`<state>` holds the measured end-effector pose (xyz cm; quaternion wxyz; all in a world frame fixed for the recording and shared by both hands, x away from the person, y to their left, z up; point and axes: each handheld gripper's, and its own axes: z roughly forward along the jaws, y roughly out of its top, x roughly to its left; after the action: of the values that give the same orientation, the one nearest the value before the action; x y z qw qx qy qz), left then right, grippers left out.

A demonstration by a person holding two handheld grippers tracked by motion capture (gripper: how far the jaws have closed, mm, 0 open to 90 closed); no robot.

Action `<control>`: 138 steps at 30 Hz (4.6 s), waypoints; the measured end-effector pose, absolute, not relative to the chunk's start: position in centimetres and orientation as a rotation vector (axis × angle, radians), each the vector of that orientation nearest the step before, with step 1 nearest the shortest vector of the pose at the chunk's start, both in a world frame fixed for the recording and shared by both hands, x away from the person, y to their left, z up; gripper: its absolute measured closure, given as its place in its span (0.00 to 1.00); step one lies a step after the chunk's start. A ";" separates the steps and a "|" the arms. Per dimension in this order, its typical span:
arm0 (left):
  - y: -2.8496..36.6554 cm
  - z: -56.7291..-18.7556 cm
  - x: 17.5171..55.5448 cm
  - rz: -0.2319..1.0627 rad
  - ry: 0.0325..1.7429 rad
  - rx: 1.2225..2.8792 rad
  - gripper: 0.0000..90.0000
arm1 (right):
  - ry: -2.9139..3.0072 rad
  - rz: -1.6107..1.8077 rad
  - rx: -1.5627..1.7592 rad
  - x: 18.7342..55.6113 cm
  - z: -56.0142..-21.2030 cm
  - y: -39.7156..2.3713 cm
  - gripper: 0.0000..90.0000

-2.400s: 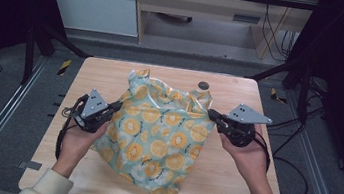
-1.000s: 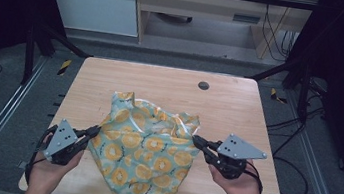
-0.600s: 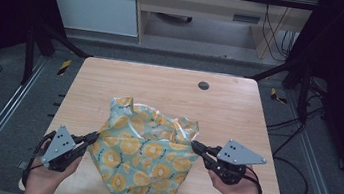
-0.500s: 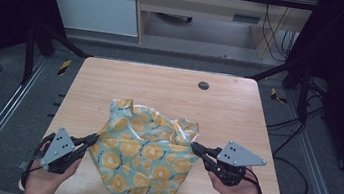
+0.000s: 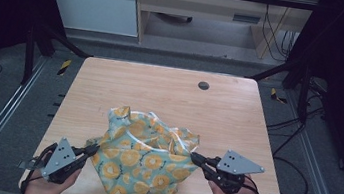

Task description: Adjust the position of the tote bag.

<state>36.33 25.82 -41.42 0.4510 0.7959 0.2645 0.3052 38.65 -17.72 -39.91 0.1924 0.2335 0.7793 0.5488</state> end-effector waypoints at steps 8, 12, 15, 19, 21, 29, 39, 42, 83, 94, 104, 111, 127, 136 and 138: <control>25.2 -42.6 36.3 0.728 0.633 2.035 1.00 | 2.223 1.536 0.668 38.4 -41.4 -18.1 0.99; 25.0 -43.0 36.4 0.720 0.626 2.061 1.00 | 2.246 1.533 0.669 38.3 -42.2 -18.4 0.99; 24.8 -43.5 36.3 0.711 0.618 2.084 1.00 | 2.252 1.532 0.669 38.2 -42.5 -18.5 0.99; 24.5 -43.8 36.4 0.713 0.597 2.117 1.00 | 2.262 1.536 0.669 38.2 -42.9 -18.6 0.99; 24.4 -44.1 36.5 0.703 0.597 2.132 1.00 | 2.271 1.547 0.672 38.2 -43.1 -18.7 0.99; 23.9 -45.0 36.8 0.669 0.596 2.192 1.00 | 2.320 1.543 0.672 38.5 -43.9 -18.7 0.99; 23.7 -45.7 37.3 0.653 0.602 2.249 1.00 | 2.396 1.457 0.659 39.0 -45.1 -18.2 0.99; 23.7 -46.0 37.6 0.640 0.607 2.268 1.00 | 2.414 1.429 0.653 39.2 -45.5 -18.0 0.99; 23.5 -47.5 39.8 0.611 0.733 2.344 0.79 | 2.496 1.229 0.785 40.3 -47.8 -16.6 0.73; 23.5 -47.3 39.5 0.604 0.742 2.310 0.75 | 2.368 1.276 0.829 39.5 -43.7 -17.5 0.49; 23.4 -47.2 39.4 0.598 0.734 2.312 0.78 | 2.420 1.223 0.795 42.4 -40.5 -15.2 0.55; 23.5 -47.3 39.5 0.582 0.740 2.305 0.78 | 2.504 1.152 0.848 46.9 -42.1 -11.9 0.60; 23.3 -47.4 39.5 0.564 0.742 2.304 0.82 | 2.698 1.001 0.966 50.1 -45.5 -10.3 1.00; 23.3 -47.5 39.5 0.556 0.750 2.294 0.84 | 2.562 1.160 0.889 48.8 -41.9 -11.2 1.00; 23.4 -47.4 39.5 0.557 0.750 2.300 0.83 | 2.527 1.214 0.849 48.2 -40.6 -11.3 1.00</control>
<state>39.55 23.41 -47.41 0.3238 0.8766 0.2857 0.2124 48.17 -11.34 -40.59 0.1058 0.2883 0.8578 0.4121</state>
